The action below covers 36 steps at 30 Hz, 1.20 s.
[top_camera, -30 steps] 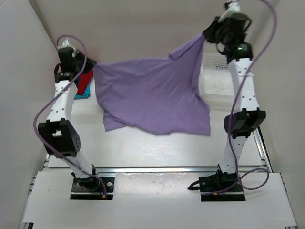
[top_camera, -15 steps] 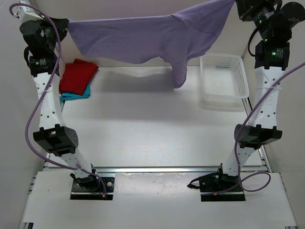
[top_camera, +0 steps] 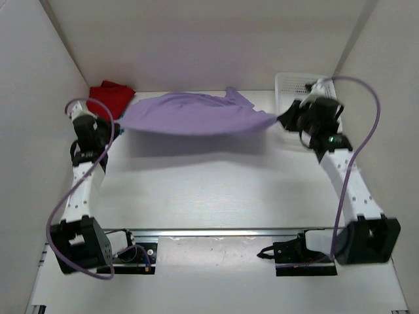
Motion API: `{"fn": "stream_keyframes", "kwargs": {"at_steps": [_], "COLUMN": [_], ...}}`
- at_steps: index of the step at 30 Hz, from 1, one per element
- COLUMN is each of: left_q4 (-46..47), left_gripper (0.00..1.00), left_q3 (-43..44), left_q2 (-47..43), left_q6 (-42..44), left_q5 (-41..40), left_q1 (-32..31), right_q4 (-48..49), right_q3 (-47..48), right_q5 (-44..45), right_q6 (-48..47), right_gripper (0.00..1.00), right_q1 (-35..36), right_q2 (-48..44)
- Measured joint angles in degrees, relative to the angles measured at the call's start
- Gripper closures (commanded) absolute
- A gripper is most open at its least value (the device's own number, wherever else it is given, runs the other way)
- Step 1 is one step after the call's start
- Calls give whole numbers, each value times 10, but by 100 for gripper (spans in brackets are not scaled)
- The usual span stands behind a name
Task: Fold and stack the t-shirts
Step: Flatten out the tshirt, then fold the flattened tshirt in 1/3 of the way
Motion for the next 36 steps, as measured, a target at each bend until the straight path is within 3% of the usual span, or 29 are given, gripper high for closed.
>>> {"fn": "stream_keyframes", "kwargs": {"at_steps": [5, 10, 15, 20, 23, 29, 36], "left_q4": [9, 0, -25, -42, -31, -4, 21], "left_gripper": [100, 100, 100, 100, 100, 100, 100], "left_q3": [-175, -283, -333, -333, -332, -311, -250], "left_q2": [-106, -157, -186, -208, -196, -88, -4], "left_q6": [9, 12, 24, 39, 37, 5, -19], "left_q5": [3, 35, 56, 49, 54, 67, 63], "left_q1": [41, 55, 78, 71, 69, 78, 86], "right_q4": [-26, -115, -205, -250, -233, -109, 8], "right_q3": [-249, -417, -464, -459, -459, -413, -256], "right_q5": [48, 39, 18, 65, 79, 51, 51], "right_q6": [35, 102, 173, 222, 231, 196, 157], "right_gripper": [100, 100, 100, 100, 100, 100, 100], "right_q1": [117, 95, 82, 147, 167, 92, 60], "right_q2": [-215, -393, -483, -522, -488, -254, -38]}}
